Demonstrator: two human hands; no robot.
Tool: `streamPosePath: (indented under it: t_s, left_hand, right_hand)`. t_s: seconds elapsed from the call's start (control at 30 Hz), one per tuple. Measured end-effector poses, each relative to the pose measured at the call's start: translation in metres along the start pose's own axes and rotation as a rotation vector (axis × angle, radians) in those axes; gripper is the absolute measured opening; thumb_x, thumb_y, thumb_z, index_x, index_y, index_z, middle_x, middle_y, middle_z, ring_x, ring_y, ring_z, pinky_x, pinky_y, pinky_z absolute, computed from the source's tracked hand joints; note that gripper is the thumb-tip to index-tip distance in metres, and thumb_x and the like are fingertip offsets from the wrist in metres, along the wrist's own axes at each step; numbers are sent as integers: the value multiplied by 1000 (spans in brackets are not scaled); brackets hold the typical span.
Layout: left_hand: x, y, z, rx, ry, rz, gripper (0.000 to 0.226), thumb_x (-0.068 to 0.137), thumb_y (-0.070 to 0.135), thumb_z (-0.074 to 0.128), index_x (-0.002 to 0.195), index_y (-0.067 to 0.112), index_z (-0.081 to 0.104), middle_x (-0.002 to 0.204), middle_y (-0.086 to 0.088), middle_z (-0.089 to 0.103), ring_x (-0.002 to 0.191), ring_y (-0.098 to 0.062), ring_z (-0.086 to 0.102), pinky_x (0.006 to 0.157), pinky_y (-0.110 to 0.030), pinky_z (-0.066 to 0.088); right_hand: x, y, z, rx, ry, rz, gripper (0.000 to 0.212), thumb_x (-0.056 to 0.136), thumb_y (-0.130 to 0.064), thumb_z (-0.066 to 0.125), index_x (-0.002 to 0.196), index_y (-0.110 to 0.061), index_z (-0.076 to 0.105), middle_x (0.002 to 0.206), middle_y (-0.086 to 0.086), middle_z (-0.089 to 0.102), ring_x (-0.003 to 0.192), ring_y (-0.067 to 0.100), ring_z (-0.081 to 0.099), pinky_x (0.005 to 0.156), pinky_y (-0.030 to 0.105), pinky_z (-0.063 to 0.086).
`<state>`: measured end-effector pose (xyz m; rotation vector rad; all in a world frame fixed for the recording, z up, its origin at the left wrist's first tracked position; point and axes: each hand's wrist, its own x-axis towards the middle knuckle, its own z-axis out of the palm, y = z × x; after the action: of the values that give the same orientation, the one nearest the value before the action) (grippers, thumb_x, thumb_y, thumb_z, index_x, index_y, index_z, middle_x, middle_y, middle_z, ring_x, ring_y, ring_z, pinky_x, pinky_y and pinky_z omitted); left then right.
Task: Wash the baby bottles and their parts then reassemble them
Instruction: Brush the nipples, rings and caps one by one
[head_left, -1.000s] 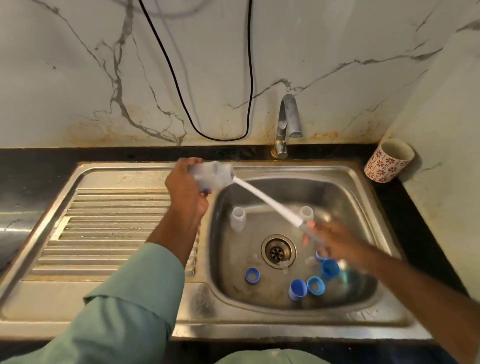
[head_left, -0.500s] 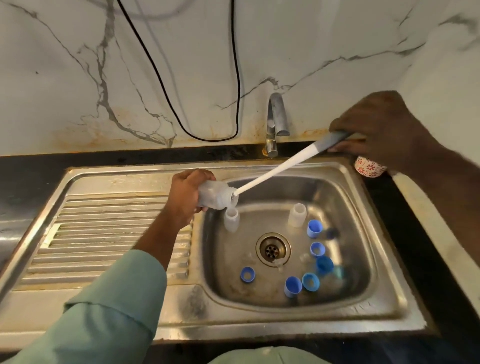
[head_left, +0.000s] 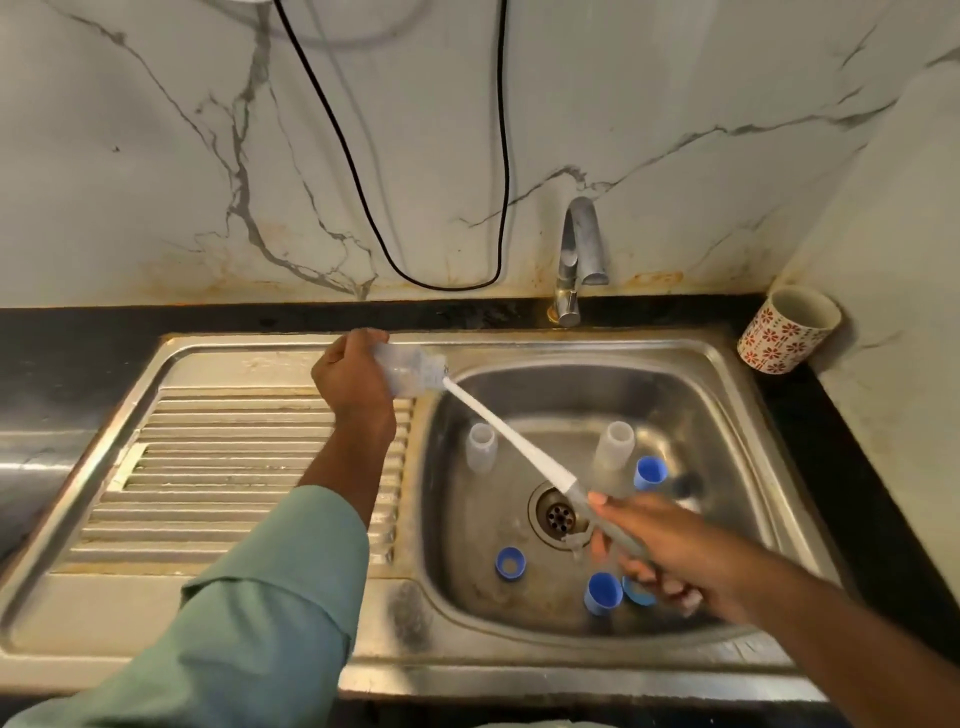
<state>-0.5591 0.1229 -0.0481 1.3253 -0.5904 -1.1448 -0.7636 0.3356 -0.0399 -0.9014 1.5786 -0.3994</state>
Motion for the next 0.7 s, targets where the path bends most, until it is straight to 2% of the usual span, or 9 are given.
streamPosePath:
  t_s: [0.07, 0.13, 0.2, 0.33, 0.4, 0.5, 0.53, 0.6, 0.7]
  left_hand:
    - [2, -6, -2, 159, -72, 133, 26, 87, 8, 63, 65, 20, 67, 60, 6, 58, 61, -8, 58, 59, -27, 51]
    - [0, -15, -3, 356, -196, 206, 28, 90, 9, 59, 66, 19, 67, 62, 2, 59, 62, -12, 58, 56, -26, 49]
    - [-8, -18, -5, 488, -343, 237, 26, 92, 9, 57, 70, 18, 67, 68, 0, 60, 68, -15, 57, 58, -26, 49]
    - [-26, -8, -13, 484, -617, 243, 19, 89, 11, 60, 74, 16, 69, 75, 1, 64, 69, -16, 61, 45, -25, 49]
    - [-30, -2, -17, 384, -762, 184, 13, 84, 23, 62, 73, 17, 66, 77, -3, 64, 63, -18, 63, 39, -24, 46]
    - [-30, 5, -22, 35, -870, -42, 29, 87, 36, 63, 91, 8, 56, 87, -11, 61, 60, -22, 65, 35, -20, 42]
    - [-29, 8, -22, -60, -819, -112, 32, 87, 37, 63, 97, 7, 55, 90, -13, 62, 59, -21, 65, 34, -18, 40]
    - [-27, 11, -17, -171, -607, -194, 20, 88, 31, 63, 90, 11, 59, 86, -9, 64, 61, -20, 63, 34, -16, 36]
    - [-22, 18, -8, -195, -276, -198, 15, 89, 21, 61, 74, 22, 65, 74, 5, 66, 74, -18, 60, 44, -16, 36]
  right_hand:
    - [-14, -31, -23, -433, 236, -92, 33, 88, -56, 58, 98, -25, 59, 77, -10, 56, 61, 7, 53, 52, 18, 43]
    - [-31, -65, -56, -898, 502, -211, 24, 89, -50, 60, 100, -33, 48, 83, -15, 49, 69, 1, 49, 54, 15, 39]
    - [-38, -85, -95, -1196, 776, -446, 27, 85, -55, 59, 96, -33, 48, 82, -9, 51, 70, 9, 48, 59, 26, 42]
    - [-15, -85, -175, -1337, 806, -794, 51, 73, -58, 58, 87, -11, 68, 79, 11, 64, 78, 34, 55, 74, 47, 46]
    - [-1, -67, -192, -1207, 759, -792, 59, 68, -61, 59, 90, -8, 72, 81, 13, 67, 78, 36, 57, 74, 46, 46]
    - [4, -40, -171, -501, 621, -523, 68, 40, -86, 68, 86, -36, 76, 81, 0, 68, 73, 18, 62, 66, 25, 52]
    - [11, -26, -159, -300, 556, -434, 75, 29, -91, 68, 82, -38, 75, 75, -2, 67, 65, 13, 60, 59, 16, 49]
    - [26, 4, -123, -19, 336, -249, 89, 21, -85, 77, 76, -16, 74, 58, 4, 60, 45, 10, 50, 40, 14, 39]
    - [27, 34, -52, 339, -96, -6, 75, 46, -68, 85, 72, -1, 64, 46, 5, 41, 31, 10, 32, 31, 16, 26]
